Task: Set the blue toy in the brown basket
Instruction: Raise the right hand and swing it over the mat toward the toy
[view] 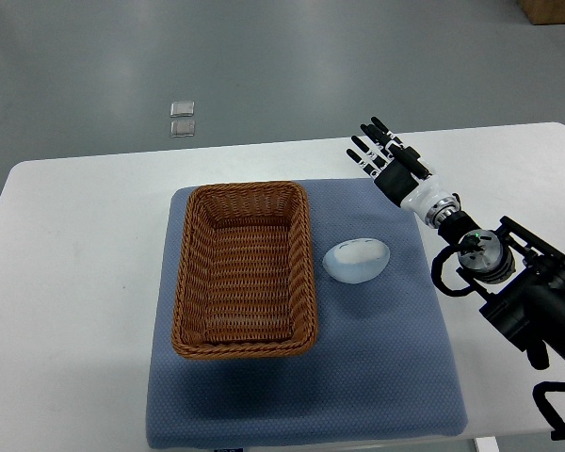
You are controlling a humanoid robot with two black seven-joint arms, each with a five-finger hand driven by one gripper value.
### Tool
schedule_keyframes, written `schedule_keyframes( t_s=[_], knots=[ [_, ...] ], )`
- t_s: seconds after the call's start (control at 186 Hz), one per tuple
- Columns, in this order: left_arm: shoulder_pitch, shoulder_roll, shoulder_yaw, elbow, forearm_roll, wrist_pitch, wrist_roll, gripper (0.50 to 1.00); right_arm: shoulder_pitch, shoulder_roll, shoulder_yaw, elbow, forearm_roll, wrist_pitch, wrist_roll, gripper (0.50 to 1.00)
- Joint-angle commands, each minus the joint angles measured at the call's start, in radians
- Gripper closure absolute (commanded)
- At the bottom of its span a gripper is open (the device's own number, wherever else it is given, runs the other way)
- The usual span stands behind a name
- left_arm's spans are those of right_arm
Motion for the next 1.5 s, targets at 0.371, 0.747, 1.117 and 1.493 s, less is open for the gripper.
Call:
schedule_keyframes(
  t_s=[0.371,0.747,1.117,1.493],
  knots=[
    [0.000,0.000,0.000,0.000,0.000,0.005,0.000,0.500,0.014,-0.003,-0.014,0.005,-0.001,0.001,0.002,0.587],
    [0.002,0.000,0.006,0.002,0.000,0.009,0.000,0.500,0.035,-0.015,-0.031,0.009,-0.016,0.001,0.000,0.589],
    [0.000,0.000,0.008,0.002,0.000,0.009,-0.002,0.500,0.057,-0.040,-0.033,0.017,-0.097,0.018,-0.040,0.589],
    [0.000,0.000,0.009,0.000,0.000,0.009,0.000,0.500,0.318,-0.249,-0.359,0.026,-0.314,0.060,-0.144,0.589]
  ],
)
